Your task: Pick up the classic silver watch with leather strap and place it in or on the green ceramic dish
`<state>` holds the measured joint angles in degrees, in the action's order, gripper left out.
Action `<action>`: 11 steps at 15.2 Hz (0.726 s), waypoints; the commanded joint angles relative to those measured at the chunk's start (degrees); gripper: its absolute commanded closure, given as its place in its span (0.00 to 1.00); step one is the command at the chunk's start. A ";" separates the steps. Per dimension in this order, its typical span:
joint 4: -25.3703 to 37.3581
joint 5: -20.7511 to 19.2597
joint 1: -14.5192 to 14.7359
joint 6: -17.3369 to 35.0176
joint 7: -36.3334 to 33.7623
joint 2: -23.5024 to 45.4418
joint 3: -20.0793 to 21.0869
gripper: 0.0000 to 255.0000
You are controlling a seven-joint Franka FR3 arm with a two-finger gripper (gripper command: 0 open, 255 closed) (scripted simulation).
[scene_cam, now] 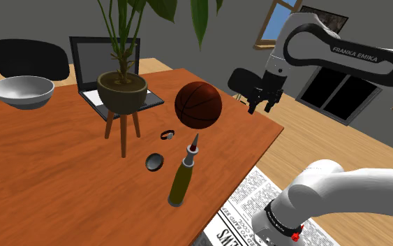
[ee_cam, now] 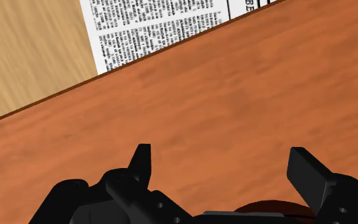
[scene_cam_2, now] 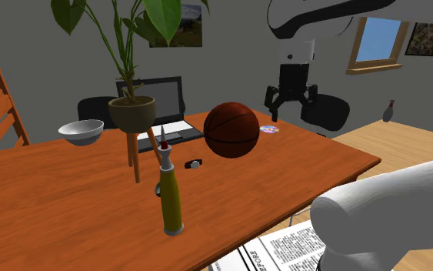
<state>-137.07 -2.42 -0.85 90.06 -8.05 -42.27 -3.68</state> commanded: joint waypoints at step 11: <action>-1.41 5.93 1.31 15.40 -18.76 11.83 10.75 0.00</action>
<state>-138.37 2.97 0.29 103.85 -24.60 -31.63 5.89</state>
